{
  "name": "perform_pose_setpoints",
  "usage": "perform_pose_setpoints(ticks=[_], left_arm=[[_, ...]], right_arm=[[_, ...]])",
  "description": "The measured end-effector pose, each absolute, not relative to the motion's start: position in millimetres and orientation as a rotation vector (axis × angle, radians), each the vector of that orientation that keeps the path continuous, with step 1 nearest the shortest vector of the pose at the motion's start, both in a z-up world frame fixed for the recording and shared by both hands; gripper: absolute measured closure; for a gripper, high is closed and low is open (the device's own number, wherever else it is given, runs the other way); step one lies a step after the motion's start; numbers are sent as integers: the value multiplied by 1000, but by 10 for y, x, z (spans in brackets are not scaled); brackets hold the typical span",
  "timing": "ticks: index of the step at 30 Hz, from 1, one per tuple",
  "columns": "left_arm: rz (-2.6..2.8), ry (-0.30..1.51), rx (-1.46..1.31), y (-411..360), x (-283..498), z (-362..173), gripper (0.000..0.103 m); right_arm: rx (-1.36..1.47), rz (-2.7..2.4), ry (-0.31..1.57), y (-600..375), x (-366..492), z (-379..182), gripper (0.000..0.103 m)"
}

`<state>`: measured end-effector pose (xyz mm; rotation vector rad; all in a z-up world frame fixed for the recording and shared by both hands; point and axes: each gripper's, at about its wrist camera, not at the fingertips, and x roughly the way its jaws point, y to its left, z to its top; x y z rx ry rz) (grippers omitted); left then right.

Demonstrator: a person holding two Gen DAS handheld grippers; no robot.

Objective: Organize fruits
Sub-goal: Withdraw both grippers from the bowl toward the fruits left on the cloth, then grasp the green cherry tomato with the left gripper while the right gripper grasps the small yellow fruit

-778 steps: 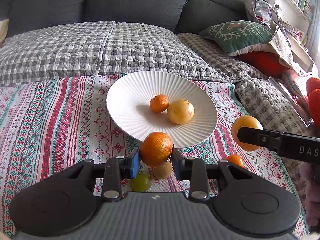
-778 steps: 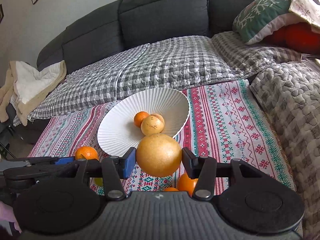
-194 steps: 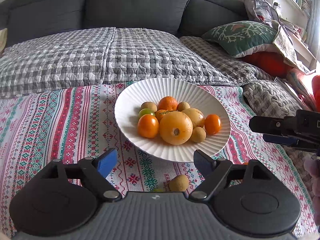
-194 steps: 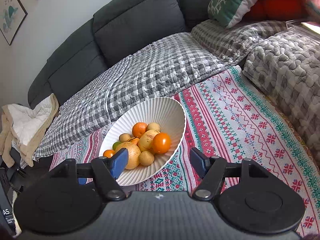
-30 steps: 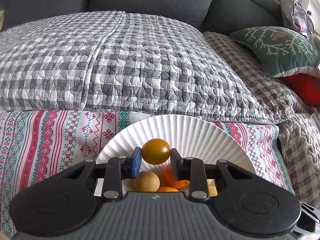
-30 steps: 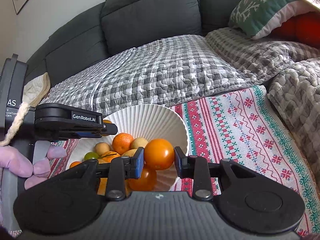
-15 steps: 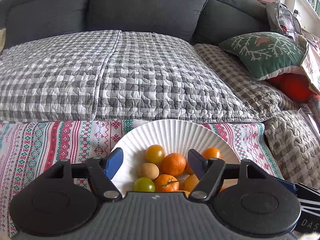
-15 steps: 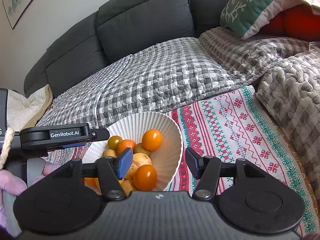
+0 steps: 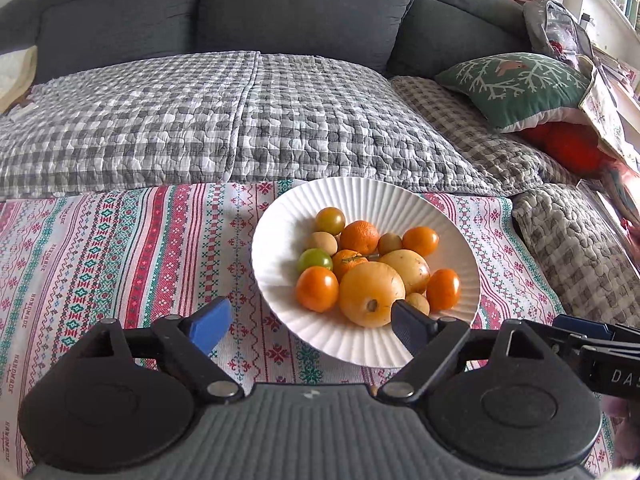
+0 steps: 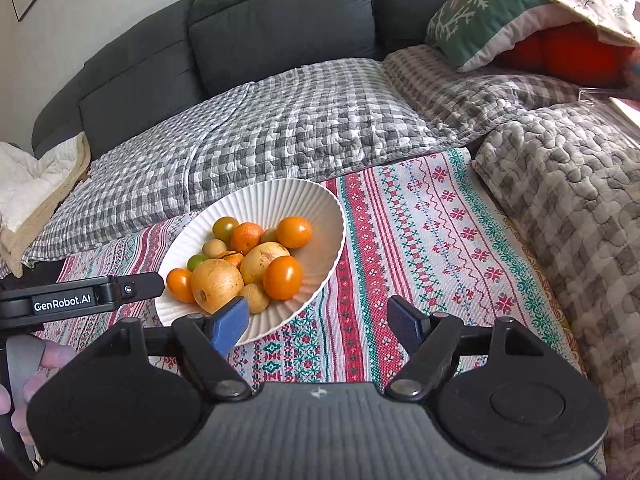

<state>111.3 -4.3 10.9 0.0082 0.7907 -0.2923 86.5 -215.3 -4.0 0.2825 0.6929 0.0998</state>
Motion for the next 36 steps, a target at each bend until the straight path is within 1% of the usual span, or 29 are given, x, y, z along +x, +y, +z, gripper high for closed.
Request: perform_pose_setpoints(ticks=[5, 7, 12, 17, 21, 25, 32, 34, 36], left_arm=[[-280, 795, 12, 59, 829, 69, 15], [-277, 800, 22, 73, 752, 57, 13], [-256, 792, 56, 111, 563, 24, 6], [-247, 793, 51, 189, 416, -95, 6], [-244, 800, 49, 264, 384, -199, 6], [-224, 769, 53, 300, 408, -257, 6], [-230, 761, 32, 196, 458, -420, 6], [-235, 763, 21, 144, 483, -455, 9], [-243, 771, 7, 101, 507, -489, 18]], right_arm=[[259, 94, 712, -2089, 743, -33, 23], [249, 96, 717, -2051, 673, -37, 20], [227, 101, 723, -1984, 539, -66, 13], [199, 93, 719, -1959, 412, -136, 5], [116, 72, 727, -1931, 382, -191, 5], [78, 31, 695, -1948, 373, -234, 1], [8, 7, 704, -1857, 455, -368, 1], [-9, 4, 710, -1827, 477, -399, 1], [-19, 5, 718, -1805, 488, -434, 1]])
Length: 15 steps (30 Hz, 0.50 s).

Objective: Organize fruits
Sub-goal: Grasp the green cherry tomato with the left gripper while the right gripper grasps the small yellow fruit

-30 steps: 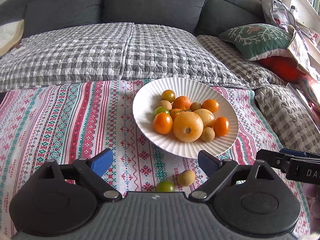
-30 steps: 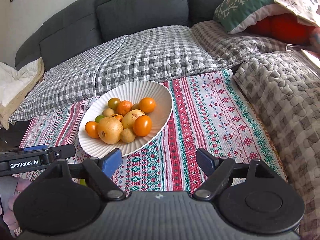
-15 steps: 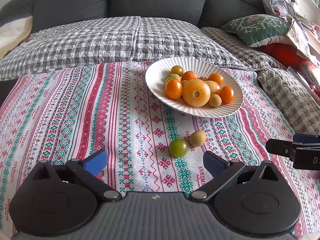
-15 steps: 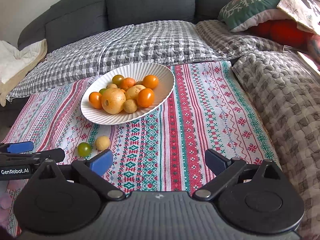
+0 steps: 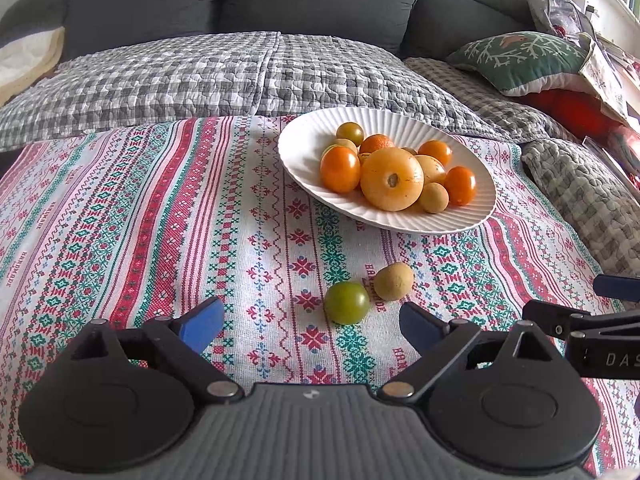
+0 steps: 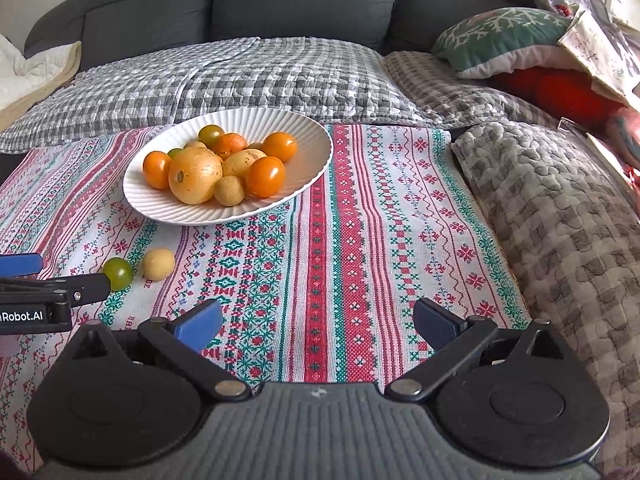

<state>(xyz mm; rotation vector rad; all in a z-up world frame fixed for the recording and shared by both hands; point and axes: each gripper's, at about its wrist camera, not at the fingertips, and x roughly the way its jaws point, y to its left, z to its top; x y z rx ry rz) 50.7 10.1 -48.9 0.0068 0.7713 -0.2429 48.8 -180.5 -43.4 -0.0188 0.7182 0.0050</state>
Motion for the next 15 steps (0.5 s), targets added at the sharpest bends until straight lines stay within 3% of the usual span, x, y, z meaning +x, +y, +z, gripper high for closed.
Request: perform_pose_setpoints(ticks=[10, 13, 15], left_arm=[[-270, 794, -19, -30, 584, -579, 61], [-281, 801, -27, -30, 605, -584, 81], [-286, 806, -30, -24, 612, -577, 83]], right_arm=[[-17, 17, 723, -1754, 517, -498, 1], [-5, 24, 723, -1731, 532, -518, 1], [5, 31, 721, -1711, 545, -532, 1]])
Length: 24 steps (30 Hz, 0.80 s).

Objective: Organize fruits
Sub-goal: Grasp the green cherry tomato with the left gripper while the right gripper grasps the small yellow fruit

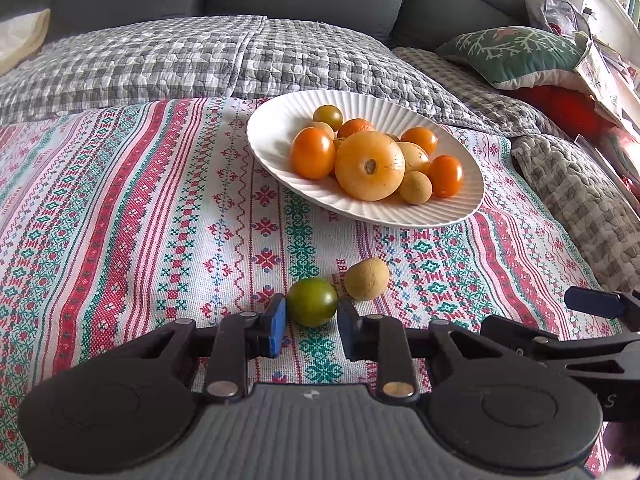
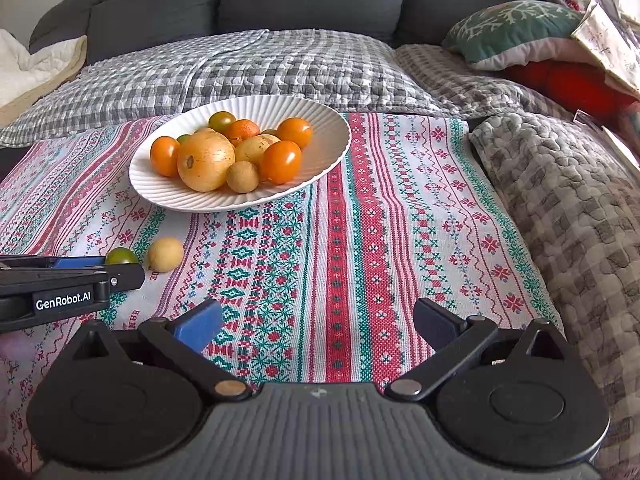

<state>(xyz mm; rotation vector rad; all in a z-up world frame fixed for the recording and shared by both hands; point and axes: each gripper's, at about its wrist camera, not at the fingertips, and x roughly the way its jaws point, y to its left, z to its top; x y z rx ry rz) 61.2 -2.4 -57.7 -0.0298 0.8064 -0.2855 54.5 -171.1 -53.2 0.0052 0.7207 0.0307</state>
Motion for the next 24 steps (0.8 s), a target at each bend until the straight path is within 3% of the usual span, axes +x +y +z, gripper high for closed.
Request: perform_pose_setpoints(ticks=[17, 24], left_arm=[[-191, 835, -15, 353, 617, -440, 83], [-167, 839, -24, 455, 632, -431, 83]], right_arm=[[73, 146, 693, -1247, 763, -655, 3], [65, 147, 681, -1135, 810, -696, 9]])
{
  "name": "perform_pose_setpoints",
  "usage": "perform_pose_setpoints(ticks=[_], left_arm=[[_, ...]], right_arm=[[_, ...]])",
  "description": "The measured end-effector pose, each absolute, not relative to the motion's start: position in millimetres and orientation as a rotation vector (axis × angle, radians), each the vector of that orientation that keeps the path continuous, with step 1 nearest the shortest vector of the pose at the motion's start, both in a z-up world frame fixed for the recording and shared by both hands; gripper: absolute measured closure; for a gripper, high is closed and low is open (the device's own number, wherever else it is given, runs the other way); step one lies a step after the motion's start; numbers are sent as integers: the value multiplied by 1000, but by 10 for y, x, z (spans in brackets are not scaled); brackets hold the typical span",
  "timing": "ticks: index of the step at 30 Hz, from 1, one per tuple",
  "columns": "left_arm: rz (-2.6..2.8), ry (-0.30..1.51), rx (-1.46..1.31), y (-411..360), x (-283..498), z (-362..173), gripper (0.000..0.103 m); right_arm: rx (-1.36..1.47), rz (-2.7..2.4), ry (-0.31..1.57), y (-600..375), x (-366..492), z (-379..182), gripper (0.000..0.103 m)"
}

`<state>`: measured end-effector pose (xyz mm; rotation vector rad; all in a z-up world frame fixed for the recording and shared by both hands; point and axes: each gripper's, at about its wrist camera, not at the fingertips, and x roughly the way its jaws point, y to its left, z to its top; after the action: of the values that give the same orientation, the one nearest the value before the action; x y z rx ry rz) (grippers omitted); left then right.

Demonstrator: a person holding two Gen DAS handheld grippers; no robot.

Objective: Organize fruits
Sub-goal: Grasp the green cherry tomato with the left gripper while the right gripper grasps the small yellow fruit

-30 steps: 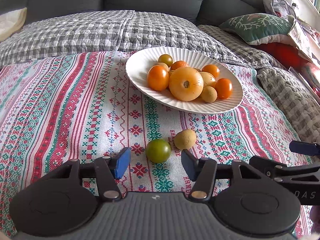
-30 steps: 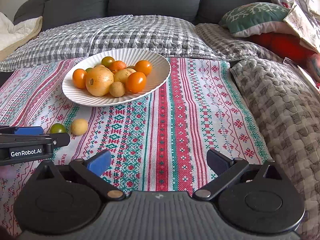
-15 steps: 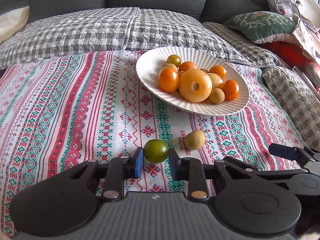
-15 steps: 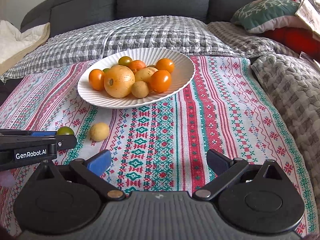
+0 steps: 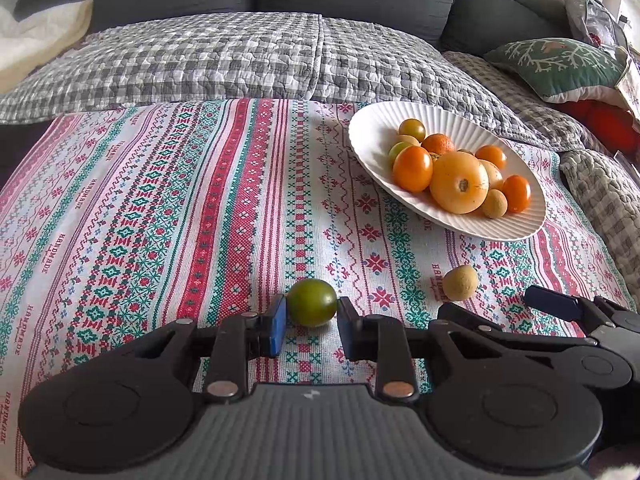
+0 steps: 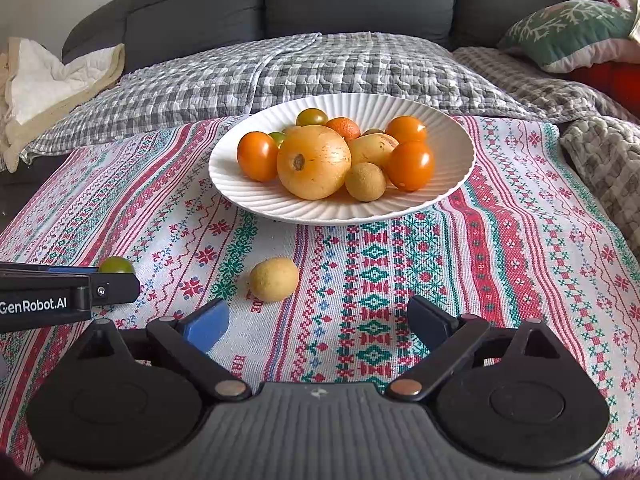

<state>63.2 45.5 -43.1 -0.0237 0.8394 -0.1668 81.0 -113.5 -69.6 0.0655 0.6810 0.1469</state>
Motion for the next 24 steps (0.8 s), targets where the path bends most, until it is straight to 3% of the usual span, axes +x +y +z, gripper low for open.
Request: perform_pose_setpoints(ticks=[5, 16, 24], left_arm=[[-161, 846, -27, 487, 634, -434, 83], [-156, 851, -30, 469, 618, -432, 83], [-158, 851, -24, 461, 616, -437, 83]], right_arm=[[83, 158, 673, -1074, 855, -681, 18], [6, 164, 658, -964, 884, -660, 56], [29, 195, 658, -958, 867, -630, 78]])
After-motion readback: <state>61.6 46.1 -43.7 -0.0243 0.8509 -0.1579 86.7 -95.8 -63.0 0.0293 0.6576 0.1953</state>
